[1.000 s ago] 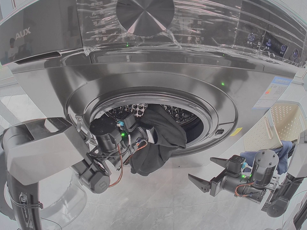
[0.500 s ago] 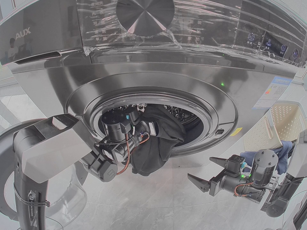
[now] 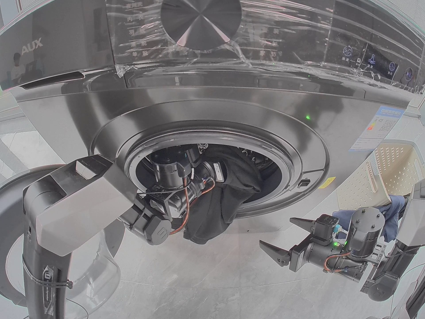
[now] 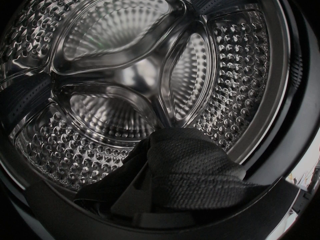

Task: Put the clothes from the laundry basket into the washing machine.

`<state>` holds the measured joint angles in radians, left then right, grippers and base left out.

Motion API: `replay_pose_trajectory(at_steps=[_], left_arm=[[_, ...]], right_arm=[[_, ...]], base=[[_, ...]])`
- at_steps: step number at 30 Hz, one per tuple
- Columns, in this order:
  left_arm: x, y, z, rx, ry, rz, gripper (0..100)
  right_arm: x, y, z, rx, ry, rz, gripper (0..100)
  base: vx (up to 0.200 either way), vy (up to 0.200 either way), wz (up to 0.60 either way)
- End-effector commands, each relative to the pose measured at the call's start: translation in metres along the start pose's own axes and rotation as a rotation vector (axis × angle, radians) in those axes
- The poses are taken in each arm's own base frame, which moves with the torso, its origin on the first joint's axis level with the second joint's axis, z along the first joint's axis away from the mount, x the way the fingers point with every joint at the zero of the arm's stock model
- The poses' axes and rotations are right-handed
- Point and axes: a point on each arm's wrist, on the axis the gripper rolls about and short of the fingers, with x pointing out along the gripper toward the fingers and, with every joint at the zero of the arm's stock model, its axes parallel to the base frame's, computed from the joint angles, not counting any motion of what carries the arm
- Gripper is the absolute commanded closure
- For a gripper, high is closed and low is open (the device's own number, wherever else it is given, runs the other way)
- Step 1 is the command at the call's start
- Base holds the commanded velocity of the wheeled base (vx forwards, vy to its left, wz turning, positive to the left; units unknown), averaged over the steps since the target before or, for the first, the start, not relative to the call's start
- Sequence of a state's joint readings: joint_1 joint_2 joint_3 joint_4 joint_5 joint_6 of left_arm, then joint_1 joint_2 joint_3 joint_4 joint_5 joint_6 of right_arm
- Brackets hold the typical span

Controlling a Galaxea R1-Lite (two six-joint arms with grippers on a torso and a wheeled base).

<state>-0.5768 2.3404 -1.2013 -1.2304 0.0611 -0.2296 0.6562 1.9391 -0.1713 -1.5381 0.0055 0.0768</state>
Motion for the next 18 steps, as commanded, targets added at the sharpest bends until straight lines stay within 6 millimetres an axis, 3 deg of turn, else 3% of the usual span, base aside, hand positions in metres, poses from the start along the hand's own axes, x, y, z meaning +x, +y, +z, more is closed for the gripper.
replay_pose_trajectory(at_steps=[1, 11, 18], left_arm=[[0.023, 0.000, 0.009, -0.014, -0.034, 0.002, 100], [0.070, 0.022, 0.012, -0.016, -0.140, 0.092, 100], [0.074, 0.022, 0.016, -0.019, -0.180, 0.116, 100]], right_arm=[[0.000, 0.001, -0.001, 0.000, 0.004, 0.005, 0], [0.000, 0.003, -0.001, 0.000, 0.004, 0.011, 0], [0.000, 0.005, -0.001, -0.002, 0.003, 0.019, 0]], base=[[0.000, 0.000, 0.00], [0.000, 0.000, 0.00], [0.000, 0.000, 0.00]])
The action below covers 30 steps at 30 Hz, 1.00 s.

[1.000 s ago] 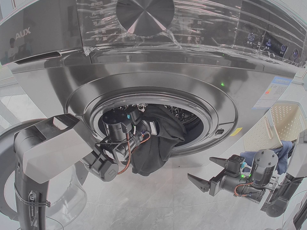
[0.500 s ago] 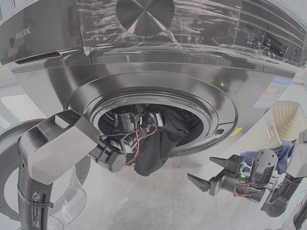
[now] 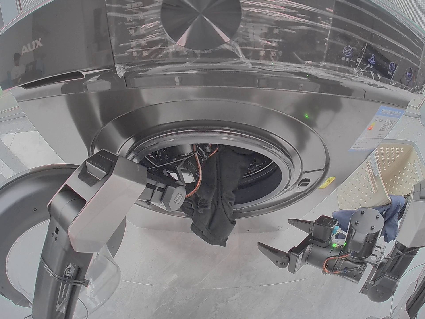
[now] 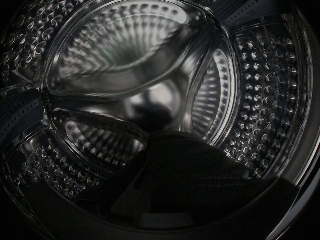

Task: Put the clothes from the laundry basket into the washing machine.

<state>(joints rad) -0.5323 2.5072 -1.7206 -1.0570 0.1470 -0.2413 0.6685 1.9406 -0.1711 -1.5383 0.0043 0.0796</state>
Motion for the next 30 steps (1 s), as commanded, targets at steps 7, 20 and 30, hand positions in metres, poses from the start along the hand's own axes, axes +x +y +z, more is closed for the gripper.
replay_pose_trajectory(at_steps=[7, 20, 30], left_arm=[[-0.008, 0.007, -0.017, 0.002, 0.069, 0.033, 0], [-0.071, -0.004, -0.020, 0.019, 0.477, -0.029, 0], [-0.079, 0.004, -0.047, 0.041, 0.565, 0.000, 100]], right_arm=[[0.000, 0.002, 0.000, 0.001, 0.001, 0.008, 0], [0.001, 0.002, -0.001, 0.001, 0.006, 0.009, 0], [0.001, 0.003, -0.002, 0.000, 0.006, 0.014, 0]], base=[[0.000, 0.000, 0.00], [0.000, 0.000, 0.00], [0.000, 0.000, 0.00]])
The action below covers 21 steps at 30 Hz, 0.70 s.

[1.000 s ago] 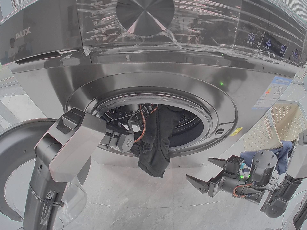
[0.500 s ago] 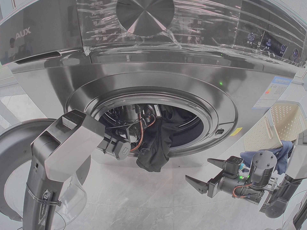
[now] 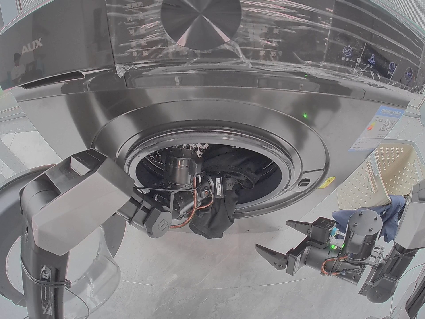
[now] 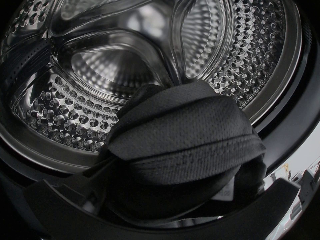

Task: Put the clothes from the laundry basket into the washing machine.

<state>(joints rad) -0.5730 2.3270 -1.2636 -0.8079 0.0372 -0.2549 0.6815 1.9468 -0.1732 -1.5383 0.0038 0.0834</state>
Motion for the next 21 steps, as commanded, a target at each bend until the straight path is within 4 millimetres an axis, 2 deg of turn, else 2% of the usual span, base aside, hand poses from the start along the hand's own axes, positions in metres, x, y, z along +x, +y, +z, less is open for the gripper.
replay_pose_trajectory(at_steps=[1, 7, 10, 11, 15, 18, 21], left_arm=[[0.003, 0.005, -0.008, 0.005, 0.023, 0.019, 100], [0.010, 0.006, -0.010, 0.007, 0.013, 0.021, 100], [0.016, 0.005, -0.006, 0.002, -0.021, 0.018, 100], [0.027, 0.004, 0.000, -0.007, -0.073, 0.033, 100], [0.047, 0.011, 0.023, -0.053, -0.238, 0.090, 100], [0.055, 0.016, 0.035, -0.069, -0.322, 0.115, 100], [0.054, 0.018, 0.044, -0.076, -0.373, 0.113, 100]], right_arm=[[0.000, 0.000, 0.000, 0.001, 0.001, 0.002, 0], [0.000, 0.000, 0.000, -0.001, 0.001, 0.002, 0], [0.000, 0.000, 0.000, -0.001, 0.001, 0.002, 0], [0.001, 0.001, 0.000, -0.001, 0.001, 0.003, 0], [0.001, 0.001, 0.000, -0.001, 0.001, 0.003, 0], [0.001, 0.001, 0.000, 0.000, 0.001, 0.003, 0], [0.001, 0.001, 0.000, 0.000, 0.001, 0.003, 0]], base=[[0.000, 0.000, 0.00], [0.000, 0.000, 0.00], [0.000, 0.000, 0.00], [0.000, 0.000, 0.00], [0.000, 0.000, 0.00], [0.000, 0.000, 0.00], [0.000, 0.000, 0.00]])
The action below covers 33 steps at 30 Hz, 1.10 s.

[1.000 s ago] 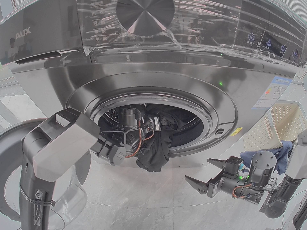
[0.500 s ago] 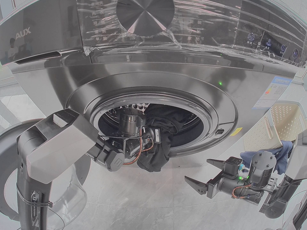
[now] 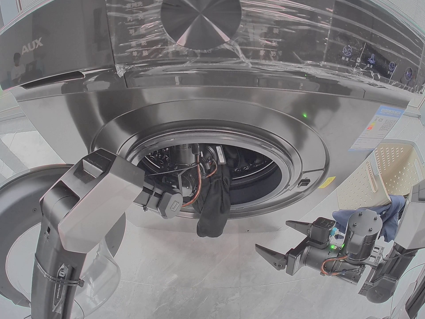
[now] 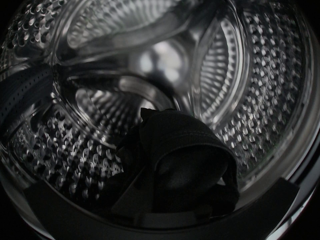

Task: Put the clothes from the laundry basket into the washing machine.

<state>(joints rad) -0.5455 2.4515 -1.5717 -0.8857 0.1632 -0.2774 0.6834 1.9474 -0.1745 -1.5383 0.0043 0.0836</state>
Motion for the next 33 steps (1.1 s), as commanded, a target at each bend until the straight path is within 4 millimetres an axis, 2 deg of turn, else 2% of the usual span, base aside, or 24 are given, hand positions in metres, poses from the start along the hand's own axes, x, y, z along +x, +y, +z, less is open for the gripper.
replay_pose_trajectory(at_steps=[1, 2, 11, 15, 17, 18, 20, 28, 29, 33], left_arm=[[0.016, 0.011, 0.000, -0.024, -0.089, 0.034, 100], [0.015, 0.011, 0.001, -0.026, -0.092, 0.033, 0], [0.003, 0.005, 0.006, -0.053, -0.061, 0.028, 0], [-0.021, 0.005, 0.005, -0.027, 0.075, 0.044, 0], [-0.021, 0.005, 0.005, -0.027, 0.075, 0.044, 0], [-0.031, 0.007, 0.000, -0.014, 0.159, 0.044, 0], [-0.032, 0.007, -0.005, -0.011, 0.177, 0.042, 0], [-0.025, 0.014, -0.040, 0.006, 0.244, 0.050, 0], [-0.025, 0.015, -0.042, 0.011, 0.252, 0.052, 100], [-0.023, 0.017, -0.051, 0.027, 0.267, 0.055, 100]], right_arm=[[0.000, 0.000, 0.000, 0.001, 0.002, 0.001, 0], [0.000, 0.000, 0.000, 0.001, 0.002, 0.001, 0], [0.000, 0.000, -0.001, 0.001, 0.003, 0.001, 0], [0.000, 0.000, -0.001, 0.001, 0.003, 0.001, 0], [0.000, 0.000, -0.001, 0.001, 0.003, 0.001, 0], [0.000, 0.001, 0.000, 0.000, 0.002, 0.002, 0], [0.000, 0.002, -0.001, -0.001, 0.004, 0.007, 0], [0.000, 0.002, -0.001, 0.001, 0.004, 0.007, 0], [0.000, 0.002, -0.001, -0.001, 0.004, 0.007, 0], [0.000, 0.002, 0.000, -0.001, 0.001, 0.007, 0]], base=[[0.000, 0.000, 0.00], [0.000, 0.000, 0.00], [0.000, 0.000, 0.00], [0.000, 0.000, 0.00], [0.000, 0.000, 0.00], [0.000, 0.000, 0.00], [0.000, 0.000, 0.00], [0.000, 0.000, 0.00], [0.000, 0.000, 0.00], [0.000, 0.000, 0.00]])
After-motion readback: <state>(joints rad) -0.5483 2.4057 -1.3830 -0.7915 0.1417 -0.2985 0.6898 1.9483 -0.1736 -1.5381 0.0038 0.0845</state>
